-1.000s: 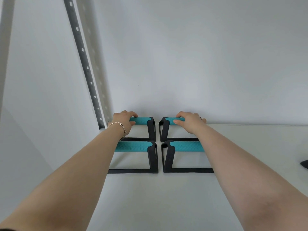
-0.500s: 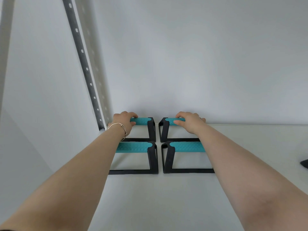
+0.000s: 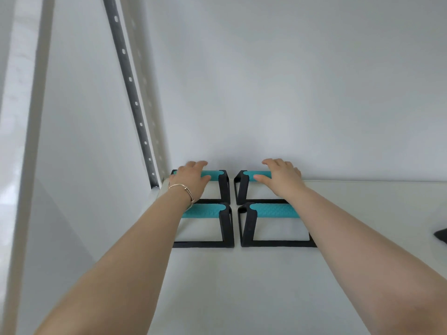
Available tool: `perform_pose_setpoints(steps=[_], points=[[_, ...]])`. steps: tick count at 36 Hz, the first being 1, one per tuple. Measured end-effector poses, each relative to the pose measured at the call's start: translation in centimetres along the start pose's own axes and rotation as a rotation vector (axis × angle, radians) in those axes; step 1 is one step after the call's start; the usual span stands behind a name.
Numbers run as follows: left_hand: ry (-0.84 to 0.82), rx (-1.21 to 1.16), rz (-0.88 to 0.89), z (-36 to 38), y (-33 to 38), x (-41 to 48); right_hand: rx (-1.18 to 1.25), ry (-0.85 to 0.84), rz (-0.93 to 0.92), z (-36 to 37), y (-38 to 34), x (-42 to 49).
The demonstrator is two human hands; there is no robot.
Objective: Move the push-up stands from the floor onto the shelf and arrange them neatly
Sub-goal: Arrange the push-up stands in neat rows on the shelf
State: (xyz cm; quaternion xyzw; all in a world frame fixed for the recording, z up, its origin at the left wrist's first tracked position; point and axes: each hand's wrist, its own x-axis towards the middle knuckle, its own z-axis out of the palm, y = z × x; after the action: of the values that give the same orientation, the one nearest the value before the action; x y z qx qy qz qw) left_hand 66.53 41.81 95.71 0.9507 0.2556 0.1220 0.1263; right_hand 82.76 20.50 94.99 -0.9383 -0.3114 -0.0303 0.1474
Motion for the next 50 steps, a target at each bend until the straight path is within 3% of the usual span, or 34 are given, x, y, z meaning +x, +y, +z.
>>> perform_pose_setpoints(steps=[4, 8, 12, 30, 50], points=[[-0.281, -0.064, 0.066, -1.1, 1.1, -3.1, 0.122, -0.118, -0.081, -0.4, 0.2, -4.3], [-0.417, -0.024, 0.118, -1.4, 0.9, -5.0, -0.005, -0.073, -0.136, -0.2, 1.6, -8.0], [-0.346, 0.040, 0.159, -0.9, 0.5, -6.1, -0.091, -0.081, -0.160, 0.2, 2.0, -9.3], [-0.131, 0.132, 0.177, 0.9, -0.4, -8.4, 0.016, 0.000, -0.118, 0.9, 0.6, -9.9], [-0.062, 0.113, 0.215, 1.9, -0.9, -8.1, 0.015, -0.012, -0.102, 0.7, 1.1, -10.0]])
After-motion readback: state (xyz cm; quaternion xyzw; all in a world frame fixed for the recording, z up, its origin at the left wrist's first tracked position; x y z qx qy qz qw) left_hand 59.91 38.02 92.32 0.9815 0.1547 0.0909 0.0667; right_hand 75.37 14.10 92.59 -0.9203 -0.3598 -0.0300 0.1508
